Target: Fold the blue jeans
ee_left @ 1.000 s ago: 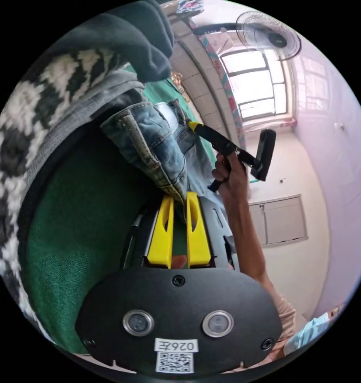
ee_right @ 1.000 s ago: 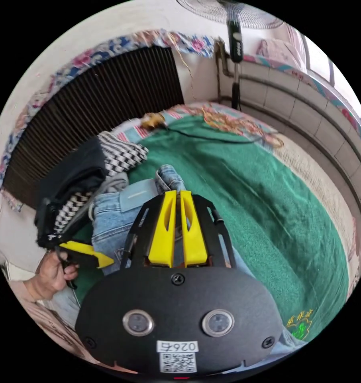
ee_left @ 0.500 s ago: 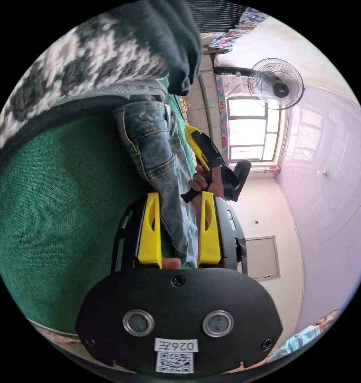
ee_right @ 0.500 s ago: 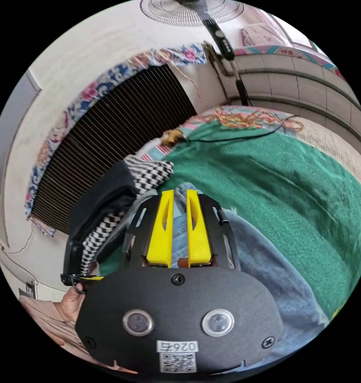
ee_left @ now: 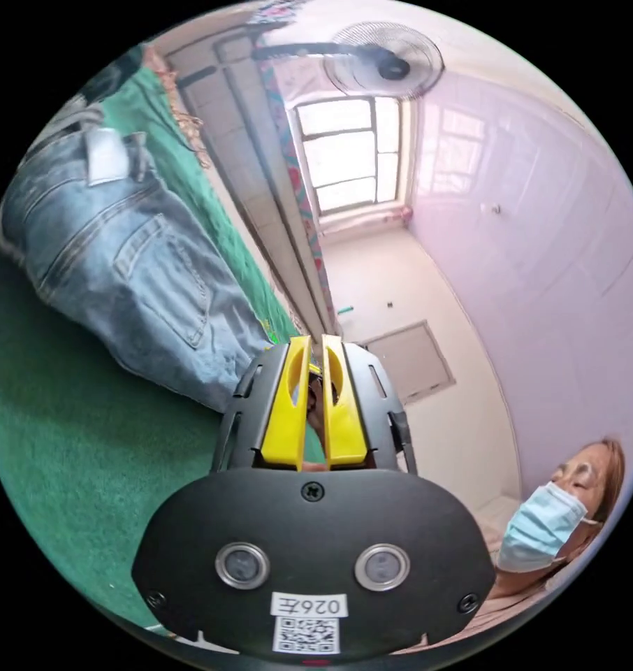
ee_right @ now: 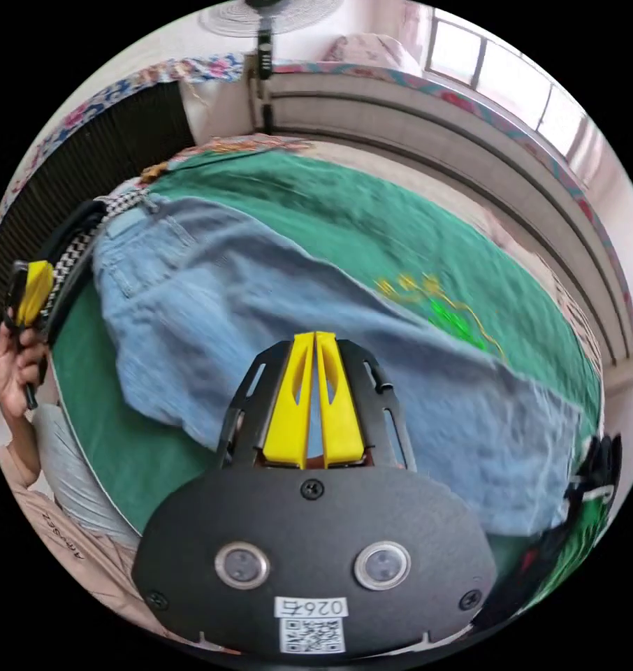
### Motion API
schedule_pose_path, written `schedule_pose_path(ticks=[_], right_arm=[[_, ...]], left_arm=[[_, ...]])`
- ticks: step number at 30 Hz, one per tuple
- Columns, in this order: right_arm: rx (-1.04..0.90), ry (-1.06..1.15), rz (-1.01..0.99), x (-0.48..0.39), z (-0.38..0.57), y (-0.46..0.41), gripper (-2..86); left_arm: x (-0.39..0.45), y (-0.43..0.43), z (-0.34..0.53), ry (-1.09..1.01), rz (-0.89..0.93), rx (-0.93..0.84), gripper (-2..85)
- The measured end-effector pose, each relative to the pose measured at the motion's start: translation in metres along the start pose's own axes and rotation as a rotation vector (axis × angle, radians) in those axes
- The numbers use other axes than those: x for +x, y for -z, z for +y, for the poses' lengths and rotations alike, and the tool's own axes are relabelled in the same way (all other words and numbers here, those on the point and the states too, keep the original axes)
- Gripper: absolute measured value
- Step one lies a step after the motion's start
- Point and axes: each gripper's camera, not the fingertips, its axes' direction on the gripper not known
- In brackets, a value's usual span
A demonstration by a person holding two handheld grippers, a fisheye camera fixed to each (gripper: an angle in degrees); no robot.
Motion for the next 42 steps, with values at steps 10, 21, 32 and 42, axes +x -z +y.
schedule_pose_path(ticks=[10, 21, 32, 42], right_arm=[[0.063, -0.295, -0.029, 0.095, 0.106, 0.138, -0.9], [-0.198, -0.104, -0.191, 0.039, 0.046, 0.202, -0.9], [-0.118, -0.213, -0.077, 0.023, 0.013, 0.348, -1.0], [-0.117, -0.602, -0.207, 0.146, 0.074, 0.454, -0.9]], left_arm=[[0.150, -0.227, 0.079, -0.731, -0.684, -0.180, -1.0], [-0.036, -0.553, 0.068, -0.794, -1.525, -0.622, -0.9], [-0.009, -0.366, 0.216, -0.759, -0.957, -0.411, -1.0], [-0.050, -0.311, 0.212, -0.548, -0.750, -0.489, -1.0]])
